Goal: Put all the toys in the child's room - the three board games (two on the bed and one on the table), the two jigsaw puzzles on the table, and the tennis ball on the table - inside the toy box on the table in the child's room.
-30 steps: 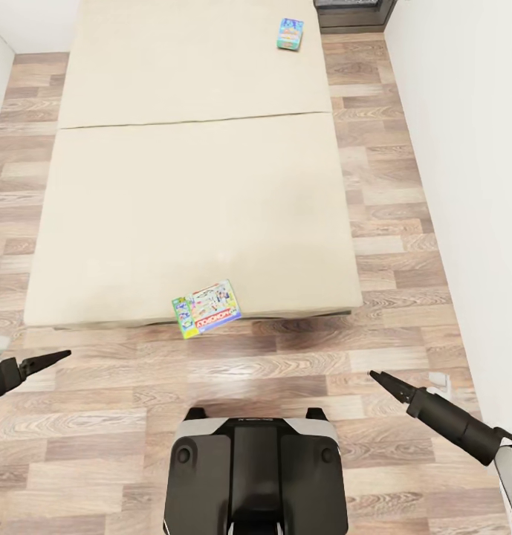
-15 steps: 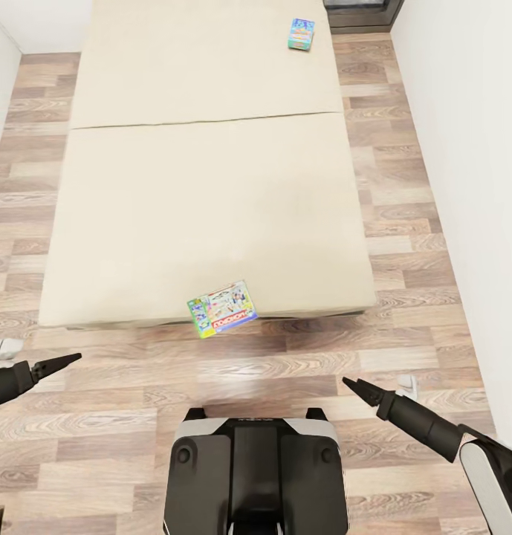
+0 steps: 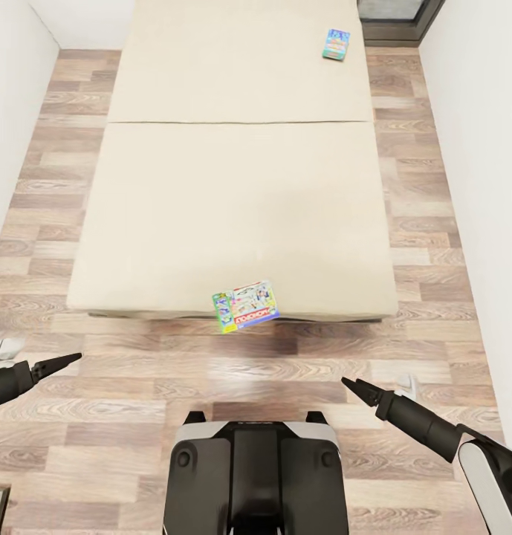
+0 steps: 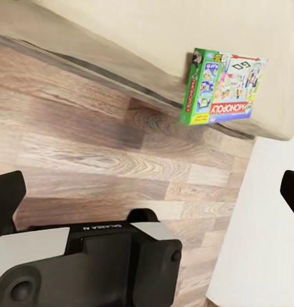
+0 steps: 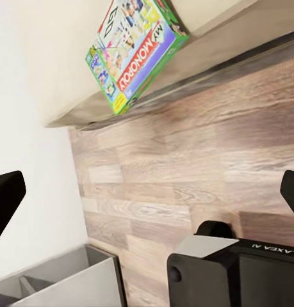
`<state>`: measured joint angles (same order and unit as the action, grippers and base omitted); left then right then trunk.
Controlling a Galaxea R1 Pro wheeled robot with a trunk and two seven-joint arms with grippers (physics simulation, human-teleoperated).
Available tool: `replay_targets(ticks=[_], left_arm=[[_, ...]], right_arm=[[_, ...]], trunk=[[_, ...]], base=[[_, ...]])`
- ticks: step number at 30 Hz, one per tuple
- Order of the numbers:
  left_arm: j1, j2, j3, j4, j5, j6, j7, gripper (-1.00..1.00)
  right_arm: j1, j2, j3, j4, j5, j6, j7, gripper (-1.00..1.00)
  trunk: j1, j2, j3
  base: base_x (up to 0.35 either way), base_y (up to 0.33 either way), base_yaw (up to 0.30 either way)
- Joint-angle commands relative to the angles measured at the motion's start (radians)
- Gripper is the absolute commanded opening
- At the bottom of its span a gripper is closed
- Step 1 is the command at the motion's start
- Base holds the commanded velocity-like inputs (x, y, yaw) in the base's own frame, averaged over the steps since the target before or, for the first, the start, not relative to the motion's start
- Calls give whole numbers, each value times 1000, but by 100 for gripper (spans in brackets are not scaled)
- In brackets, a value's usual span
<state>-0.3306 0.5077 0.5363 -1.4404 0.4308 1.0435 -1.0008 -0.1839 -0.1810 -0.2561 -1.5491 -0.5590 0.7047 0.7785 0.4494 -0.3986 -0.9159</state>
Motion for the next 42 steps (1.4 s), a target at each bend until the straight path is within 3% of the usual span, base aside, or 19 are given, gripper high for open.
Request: replay_targets(ticks=[1,15,42], left_arm=[[-1,0,0,0,-3,4,-5,100],[-1,0,1,-1,-3,4,-5,100],[-1,1,2,-2,-3,4,-6,100]], right_arm=[[0,0,-2,0,-4,6,2,100],[0,-1,-8,0,-4,7,11,100],[0,0,-4,-10,-12,5,16,100]], trunk=[[1,-1,1],[1,-1,21],[1,-1,66]], base=[[-1,1,169],[0,0,139],[0,0,7]])
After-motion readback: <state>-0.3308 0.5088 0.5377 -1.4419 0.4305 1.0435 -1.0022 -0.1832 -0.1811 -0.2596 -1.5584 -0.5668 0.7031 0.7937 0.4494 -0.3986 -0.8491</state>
